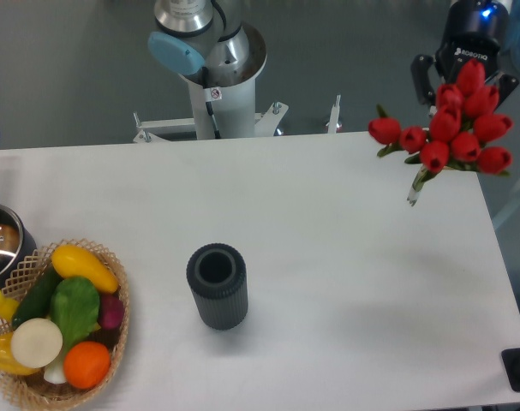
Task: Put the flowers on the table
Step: 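Lower the held tulips toward the table beside the black container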
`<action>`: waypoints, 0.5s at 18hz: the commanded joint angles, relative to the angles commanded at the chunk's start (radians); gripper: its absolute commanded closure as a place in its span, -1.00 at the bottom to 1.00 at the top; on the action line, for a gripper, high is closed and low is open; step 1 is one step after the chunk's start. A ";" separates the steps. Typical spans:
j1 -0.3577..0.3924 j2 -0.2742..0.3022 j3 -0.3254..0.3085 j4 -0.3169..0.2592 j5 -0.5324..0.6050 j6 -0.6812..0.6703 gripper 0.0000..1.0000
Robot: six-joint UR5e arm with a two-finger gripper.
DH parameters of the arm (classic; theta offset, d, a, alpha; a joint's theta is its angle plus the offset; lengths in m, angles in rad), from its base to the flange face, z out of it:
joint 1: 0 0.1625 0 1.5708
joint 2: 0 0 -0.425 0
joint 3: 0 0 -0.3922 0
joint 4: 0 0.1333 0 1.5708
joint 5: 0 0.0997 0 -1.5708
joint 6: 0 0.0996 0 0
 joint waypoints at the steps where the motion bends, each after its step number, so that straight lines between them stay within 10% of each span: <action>1: -0.018 -0.002 -0.006 0.000 0.063 0.002 0.28; 9: -0.166 -0.054 -0.003 0.002 0.466 -0.002 0.28</action>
